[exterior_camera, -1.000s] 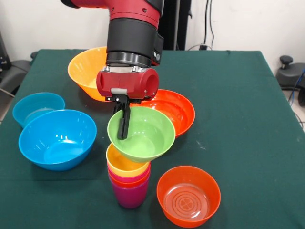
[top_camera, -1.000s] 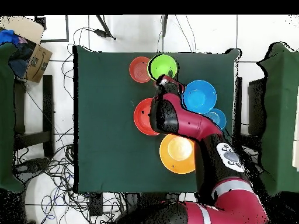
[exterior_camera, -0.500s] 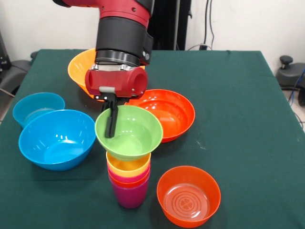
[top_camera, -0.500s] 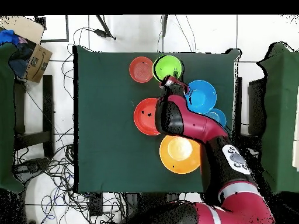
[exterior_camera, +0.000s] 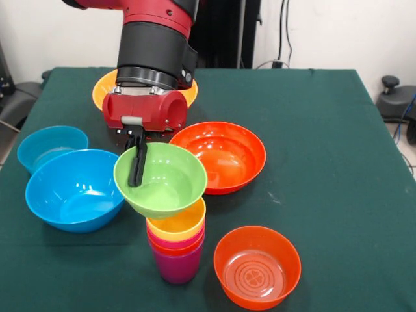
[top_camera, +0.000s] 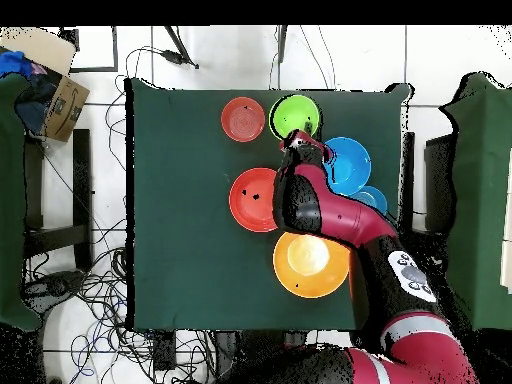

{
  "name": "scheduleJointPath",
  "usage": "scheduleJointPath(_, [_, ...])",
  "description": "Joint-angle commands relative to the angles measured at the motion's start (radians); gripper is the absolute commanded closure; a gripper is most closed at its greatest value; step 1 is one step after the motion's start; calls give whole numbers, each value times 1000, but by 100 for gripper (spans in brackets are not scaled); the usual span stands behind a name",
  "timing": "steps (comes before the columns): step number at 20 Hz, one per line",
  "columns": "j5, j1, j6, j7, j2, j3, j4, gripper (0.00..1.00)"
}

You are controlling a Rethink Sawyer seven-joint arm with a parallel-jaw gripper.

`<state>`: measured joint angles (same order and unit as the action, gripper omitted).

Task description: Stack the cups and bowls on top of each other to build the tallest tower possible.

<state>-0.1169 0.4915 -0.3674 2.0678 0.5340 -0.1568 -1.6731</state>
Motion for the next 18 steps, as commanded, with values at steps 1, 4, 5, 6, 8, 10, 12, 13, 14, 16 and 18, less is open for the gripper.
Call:
scheduleJointPath(1, [-59,-15,-31,150,-20,-74,-17,100])
scheduleJointPath(4, [-49,-26,-43,150,-23,-63,-18,100])
scheduleJointPath(5, [-44,-30,-46,149,-24,-58,-18,100])
scheduleJointPath(6, [-40,-34,-47,148,-23,-55,-18,100])
scheduleJointPath(8, [-34,-38,-47,149,-23,-52,-19,100])
scheduleJointPath(10, [-31,-40,-48,150,-24,-51,-18,100])
scheduleJointPath(12, [-27,-44,-49,152,-24,-49,-19,100])
scheduleJointPath(13, [-25,-46,-49,152,-25,-49,-18,100])
scheduleJointPath(14, [-23,-47,-50,153,-26,-48,-17,100])
scheduleJointPath(16, [-17,-54,-54,154,-28,-44,-16,100])
scheduleJointPath(18, [-15,-57,-55,154,-29,-42,-16,100])
